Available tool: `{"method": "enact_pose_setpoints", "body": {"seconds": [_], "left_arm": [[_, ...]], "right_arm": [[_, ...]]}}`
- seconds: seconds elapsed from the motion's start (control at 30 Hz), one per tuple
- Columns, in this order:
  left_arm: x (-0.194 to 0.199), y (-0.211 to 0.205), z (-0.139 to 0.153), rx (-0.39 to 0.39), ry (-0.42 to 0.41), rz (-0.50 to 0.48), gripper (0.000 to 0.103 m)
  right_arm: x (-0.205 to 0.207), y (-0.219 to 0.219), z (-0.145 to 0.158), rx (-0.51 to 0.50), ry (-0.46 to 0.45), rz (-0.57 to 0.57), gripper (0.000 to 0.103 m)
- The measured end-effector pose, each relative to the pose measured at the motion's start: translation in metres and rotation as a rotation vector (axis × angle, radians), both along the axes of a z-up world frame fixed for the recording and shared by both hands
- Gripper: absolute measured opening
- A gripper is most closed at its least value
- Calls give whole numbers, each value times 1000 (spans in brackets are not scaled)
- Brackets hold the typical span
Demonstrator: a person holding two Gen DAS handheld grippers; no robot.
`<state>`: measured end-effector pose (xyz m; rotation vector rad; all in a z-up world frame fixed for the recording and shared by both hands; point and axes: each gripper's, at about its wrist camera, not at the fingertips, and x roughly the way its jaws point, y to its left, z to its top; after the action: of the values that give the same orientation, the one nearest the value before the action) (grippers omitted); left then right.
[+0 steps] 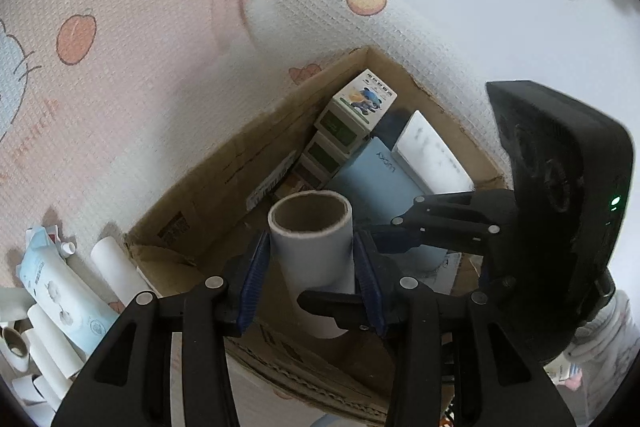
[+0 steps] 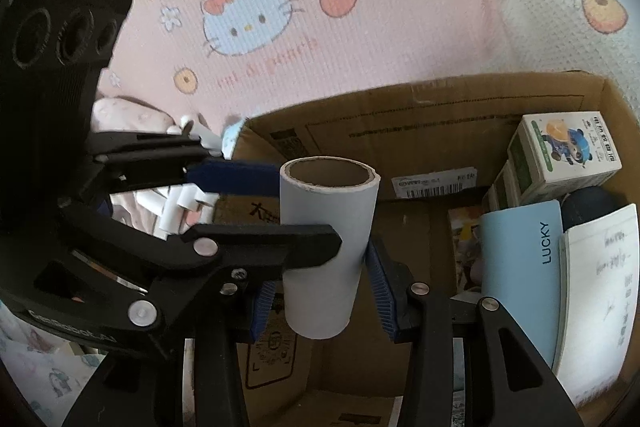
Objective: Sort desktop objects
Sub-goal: 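Close the right gripper on the tube while the left gripper opens and releases it, then lower the tube into the cardboard box and open the right gripper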
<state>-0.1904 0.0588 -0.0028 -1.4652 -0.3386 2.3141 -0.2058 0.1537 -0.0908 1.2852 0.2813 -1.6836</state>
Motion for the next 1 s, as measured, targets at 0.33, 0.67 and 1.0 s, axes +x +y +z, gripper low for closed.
{"method": "enact_pose_setpoints", "body": {"seconds": [0.33, 0.67, 1.0], "left_arm": [[-9, -13, -17, 16, -7, -5, 7], [-12, -32, -11, 21, 42, 12, 7], [-9, -43, -10, -1, 76, 21, 6]], "right_arm": [[-8, -24, -34, 129, -84, 32, 41], [-20, -45, -83, 388, -248, 17, 41], [-36, -72, -106, 530, -330, 58, 41]]}}
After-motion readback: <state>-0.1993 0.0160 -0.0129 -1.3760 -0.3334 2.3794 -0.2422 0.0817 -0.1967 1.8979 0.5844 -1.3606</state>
